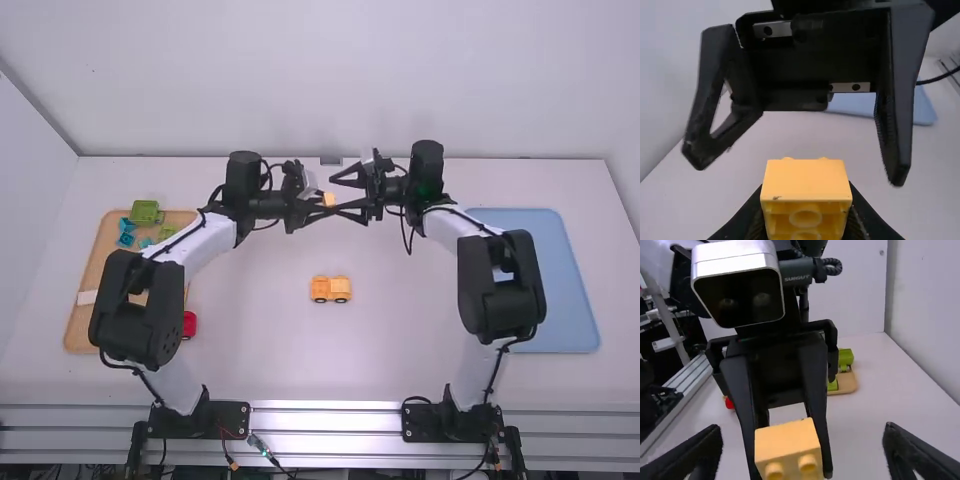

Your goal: Assemble lego blocks to make yellow taxi

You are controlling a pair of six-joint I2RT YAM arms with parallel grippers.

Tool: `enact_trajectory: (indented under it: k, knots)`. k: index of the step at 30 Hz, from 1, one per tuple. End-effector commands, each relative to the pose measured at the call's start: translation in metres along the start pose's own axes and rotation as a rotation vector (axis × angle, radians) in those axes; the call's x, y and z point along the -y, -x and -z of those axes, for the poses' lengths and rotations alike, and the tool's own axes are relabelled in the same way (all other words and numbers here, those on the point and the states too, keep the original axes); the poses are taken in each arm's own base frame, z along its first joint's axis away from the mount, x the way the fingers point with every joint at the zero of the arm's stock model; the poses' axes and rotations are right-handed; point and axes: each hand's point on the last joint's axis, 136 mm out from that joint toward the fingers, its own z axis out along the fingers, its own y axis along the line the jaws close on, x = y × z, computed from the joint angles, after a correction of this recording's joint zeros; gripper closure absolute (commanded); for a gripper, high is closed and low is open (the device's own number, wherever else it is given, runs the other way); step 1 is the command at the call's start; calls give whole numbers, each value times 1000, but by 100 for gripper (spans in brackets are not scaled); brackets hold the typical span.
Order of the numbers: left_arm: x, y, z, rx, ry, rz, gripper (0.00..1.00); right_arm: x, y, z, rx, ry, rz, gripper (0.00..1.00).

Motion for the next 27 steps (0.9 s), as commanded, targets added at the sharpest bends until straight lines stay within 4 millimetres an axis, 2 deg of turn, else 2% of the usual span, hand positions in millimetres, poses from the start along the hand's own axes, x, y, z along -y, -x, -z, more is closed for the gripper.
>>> enact_trajectory:
  k: [1,6,10,17,18,23,27]
  knots:
    - [-2,-6,0,-10,11,26,98,13,1,0,-6,-42,35,29]
    - [6,-2,0,11,-35,19,98,10,-5,0,-11,-28,-13,36]
    - [-2,-8,1,-16,9,30,98,-5,-2,1,9,66,54,38]
    - [2,-10,-1,-23,-1,42,98,-5,1,0,11,64,71,41]
    - [2,-10,-2,-23,-3,42,98,-5,1,0,11,64,69,44]
    - [14,-3,-2,17,-71,-20,98,-7,-2,-4,9,75,57,44]
    - [12,-3,-2,14,-61,-24,98,-7,-1,-5,9,77,69,44]
